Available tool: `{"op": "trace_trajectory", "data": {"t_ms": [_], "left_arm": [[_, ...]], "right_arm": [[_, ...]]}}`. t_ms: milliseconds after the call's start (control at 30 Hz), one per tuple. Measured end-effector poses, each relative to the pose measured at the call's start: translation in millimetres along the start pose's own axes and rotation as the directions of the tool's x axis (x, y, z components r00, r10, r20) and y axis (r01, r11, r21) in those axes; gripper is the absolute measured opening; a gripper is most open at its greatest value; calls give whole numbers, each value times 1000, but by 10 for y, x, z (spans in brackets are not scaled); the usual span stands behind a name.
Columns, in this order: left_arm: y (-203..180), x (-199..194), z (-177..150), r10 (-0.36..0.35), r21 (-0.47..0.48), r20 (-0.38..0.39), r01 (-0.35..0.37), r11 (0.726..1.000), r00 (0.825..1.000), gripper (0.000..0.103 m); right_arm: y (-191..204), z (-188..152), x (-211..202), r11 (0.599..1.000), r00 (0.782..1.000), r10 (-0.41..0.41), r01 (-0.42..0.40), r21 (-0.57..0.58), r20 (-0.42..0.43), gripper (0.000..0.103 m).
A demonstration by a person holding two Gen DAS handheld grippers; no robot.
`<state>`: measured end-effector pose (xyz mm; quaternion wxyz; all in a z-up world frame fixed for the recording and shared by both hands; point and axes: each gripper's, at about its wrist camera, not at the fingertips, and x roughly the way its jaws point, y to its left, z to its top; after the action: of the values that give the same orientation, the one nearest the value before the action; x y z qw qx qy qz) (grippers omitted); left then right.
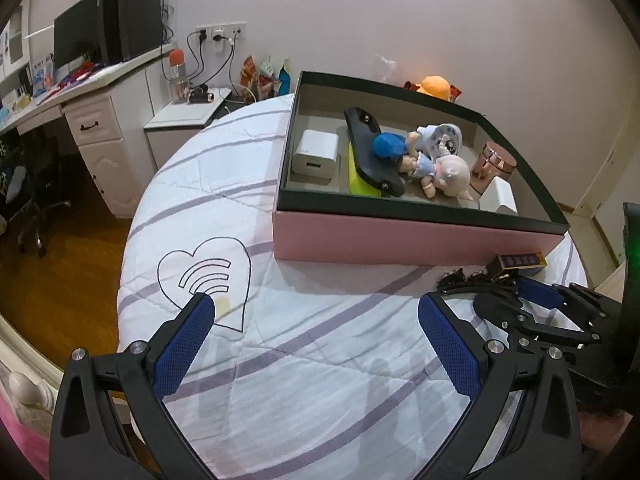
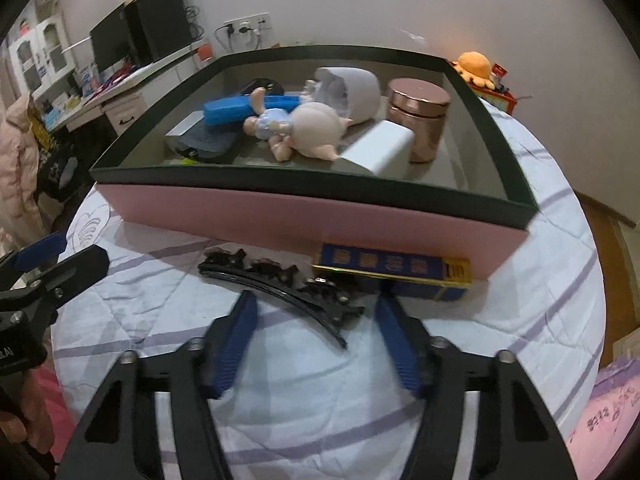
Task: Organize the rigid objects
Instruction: 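Grasp the black hair clip beside the box with the right gripper, then carry the black hair clip into the box and open the right gripper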
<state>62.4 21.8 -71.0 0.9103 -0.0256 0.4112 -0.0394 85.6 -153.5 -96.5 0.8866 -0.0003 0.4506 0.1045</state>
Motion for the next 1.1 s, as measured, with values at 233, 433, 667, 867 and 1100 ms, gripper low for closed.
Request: {"op": "trace_trajectory", "data": {"t_ms": [233,433,667,867,1100], "left_arm": [[69,-8,-10,0,-20,1,0,1000,1000,103],[84,-19,-13,4,-23,2,-4,1000,1000,103],[91,-17,-16,5,-24,1,-5,1000,1000,103],[90,-32,-8,10,-19,5,-10,1000,1000,103],[93,-41,-9,9,-17,6,-9,1000,1000,103]], "right_arm": [[208,6,-13,991,998,55,-58,-118,-27,35],[282,74,77,984,999,38,-41,-175,-19,36],[344,38,56,978,998,55,-55,-203,-9,28],[334,-33,-36,978,997,77,-75,-194,0,25],[266,-81,-230,982,995,99,-93,-163,31,25]]}}
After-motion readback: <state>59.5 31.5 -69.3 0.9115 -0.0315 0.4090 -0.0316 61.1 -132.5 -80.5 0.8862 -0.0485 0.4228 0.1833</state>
